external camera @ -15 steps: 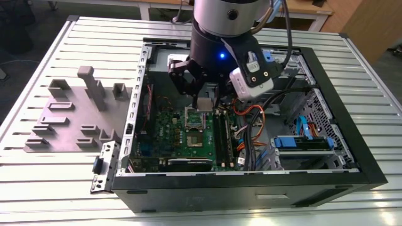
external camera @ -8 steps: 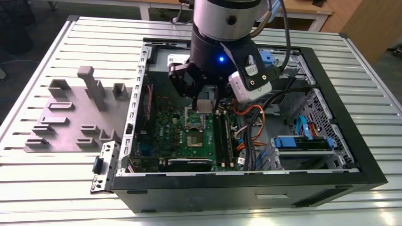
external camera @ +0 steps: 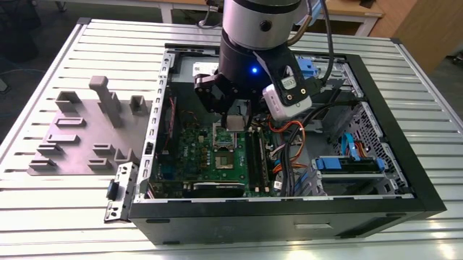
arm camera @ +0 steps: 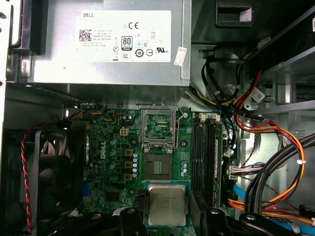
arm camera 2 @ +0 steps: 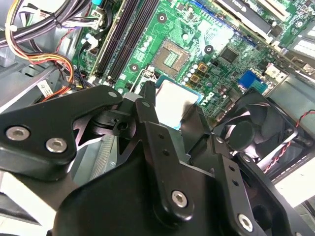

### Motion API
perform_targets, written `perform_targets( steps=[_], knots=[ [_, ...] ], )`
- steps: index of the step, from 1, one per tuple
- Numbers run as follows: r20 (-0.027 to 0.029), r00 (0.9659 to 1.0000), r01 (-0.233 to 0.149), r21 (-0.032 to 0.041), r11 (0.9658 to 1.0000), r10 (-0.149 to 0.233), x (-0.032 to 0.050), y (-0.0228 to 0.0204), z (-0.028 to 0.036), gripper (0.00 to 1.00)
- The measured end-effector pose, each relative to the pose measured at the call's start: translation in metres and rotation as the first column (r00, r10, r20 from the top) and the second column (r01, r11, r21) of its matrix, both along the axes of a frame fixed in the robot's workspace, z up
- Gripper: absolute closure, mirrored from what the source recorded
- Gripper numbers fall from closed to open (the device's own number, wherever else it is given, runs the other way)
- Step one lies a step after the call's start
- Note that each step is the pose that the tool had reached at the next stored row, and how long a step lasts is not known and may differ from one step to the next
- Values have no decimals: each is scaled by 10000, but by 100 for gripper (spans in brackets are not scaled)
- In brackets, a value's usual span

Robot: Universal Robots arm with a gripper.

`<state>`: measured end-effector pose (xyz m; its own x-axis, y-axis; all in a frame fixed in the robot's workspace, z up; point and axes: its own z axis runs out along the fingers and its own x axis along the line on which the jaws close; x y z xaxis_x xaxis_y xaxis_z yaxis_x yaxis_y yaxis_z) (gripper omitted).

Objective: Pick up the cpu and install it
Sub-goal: 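Place the cpu into insertion slot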

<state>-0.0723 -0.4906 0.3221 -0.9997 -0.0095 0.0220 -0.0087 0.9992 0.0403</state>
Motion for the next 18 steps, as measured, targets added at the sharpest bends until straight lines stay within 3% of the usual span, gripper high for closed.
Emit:
perform_targets(
  steps=[18],
  knots=[
    [-1,10000,0,0,10000,0,0,0,-66,55]
  ],
)
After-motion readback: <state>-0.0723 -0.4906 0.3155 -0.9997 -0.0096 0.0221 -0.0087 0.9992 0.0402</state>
